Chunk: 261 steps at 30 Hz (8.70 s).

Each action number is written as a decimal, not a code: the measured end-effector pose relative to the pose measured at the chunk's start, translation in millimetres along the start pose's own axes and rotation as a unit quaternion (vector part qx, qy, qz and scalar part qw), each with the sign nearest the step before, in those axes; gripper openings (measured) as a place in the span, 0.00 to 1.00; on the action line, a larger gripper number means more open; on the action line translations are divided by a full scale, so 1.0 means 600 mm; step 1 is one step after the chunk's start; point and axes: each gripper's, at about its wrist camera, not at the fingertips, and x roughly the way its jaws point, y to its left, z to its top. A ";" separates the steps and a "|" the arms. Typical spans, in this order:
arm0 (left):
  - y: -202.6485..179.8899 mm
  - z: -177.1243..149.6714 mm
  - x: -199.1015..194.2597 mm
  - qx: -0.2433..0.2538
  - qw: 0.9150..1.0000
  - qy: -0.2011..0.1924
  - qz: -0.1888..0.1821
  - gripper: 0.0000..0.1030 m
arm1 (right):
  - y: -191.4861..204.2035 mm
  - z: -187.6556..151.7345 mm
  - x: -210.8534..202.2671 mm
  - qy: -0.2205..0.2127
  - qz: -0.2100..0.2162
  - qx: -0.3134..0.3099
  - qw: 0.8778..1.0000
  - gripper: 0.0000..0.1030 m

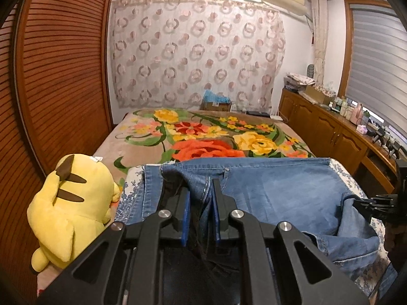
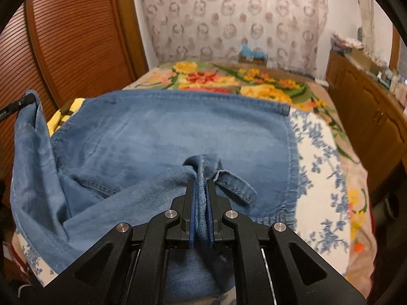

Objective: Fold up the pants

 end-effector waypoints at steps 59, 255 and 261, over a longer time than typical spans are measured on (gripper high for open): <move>0.107 0.119 0.130 -0.047 0.998 -0.022 0.032 0.11 | -0.100 0.149 -0.140 -0.113 -0.053 0.033 0.992 0.05; 0.057 -0.282 -0.176 -0.042 0.998 0.052 0.002 0.16 | -0.095 -0.283 -0.252 -0.055 -0.094 0.101 0.989 0.09; 0.059 -0.291 -0.179 -0.031 0.998 0.058 0.012 0.23 | -0.102 -0.299 -0.242 -0.043 -0.093 0.109 0.989 0.10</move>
